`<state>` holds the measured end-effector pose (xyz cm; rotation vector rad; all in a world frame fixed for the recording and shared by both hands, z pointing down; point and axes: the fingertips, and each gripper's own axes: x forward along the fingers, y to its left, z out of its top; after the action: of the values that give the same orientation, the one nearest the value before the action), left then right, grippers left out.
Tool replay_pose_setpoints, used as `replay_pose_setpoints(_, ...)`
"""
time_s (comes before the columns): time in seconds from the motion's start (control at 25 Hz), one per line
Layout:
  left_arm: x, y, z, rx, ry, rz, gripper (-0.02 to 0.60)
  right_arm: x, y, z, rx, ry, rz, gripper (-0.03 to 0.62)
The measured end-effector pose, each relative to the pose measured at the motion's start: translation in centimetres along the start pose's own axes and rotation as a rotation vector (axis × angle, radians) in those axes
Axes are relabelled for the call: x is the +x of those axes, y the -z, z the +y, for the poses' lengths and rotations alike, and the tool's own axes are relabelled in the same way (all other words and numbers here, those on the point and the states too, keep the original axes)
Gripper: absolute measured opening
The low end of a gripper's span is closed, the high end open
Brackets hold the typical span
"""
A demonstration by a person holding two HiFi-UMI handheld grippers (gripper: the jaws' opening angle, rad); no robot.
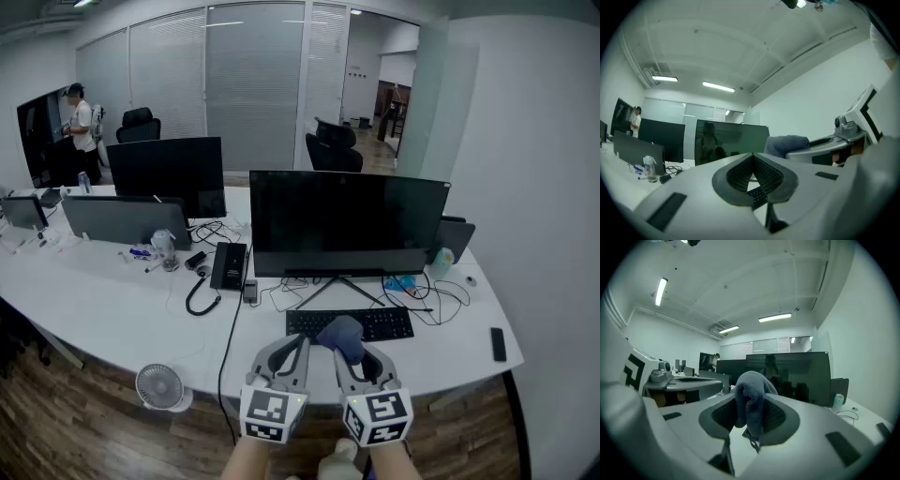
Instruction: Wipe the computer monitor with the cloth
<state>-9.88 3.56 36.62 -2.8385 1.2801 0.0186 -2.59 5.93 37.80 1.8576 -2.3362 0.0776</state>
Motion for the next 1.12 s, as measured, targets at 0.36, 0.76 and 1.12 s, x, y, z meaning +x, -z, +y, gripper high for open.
replay_pose_setpoints(0.36, -0.4, -1.2, -0.4, 0.022, -0.019, -0.015, 0.009, -1.4, -1.1, 0.0, 0.003, -0.024, -0.029, 0.122)
replay_pose_setpoints(0.76, 0.3, -1.2, -0.7, 0.027, -0.043, -0.002, 0.008, -1.4, -1.9, 1.1, 0.007, -0.103, -0.070, 0.124)
replay_pose_setpoints(1.12, 2.9, -2.1, 1.5, 0.024, -0.114, -0.026, 0.008, 1.6, -3.3, -0.3, -0.008, -0.145, -0.088, 0.124)
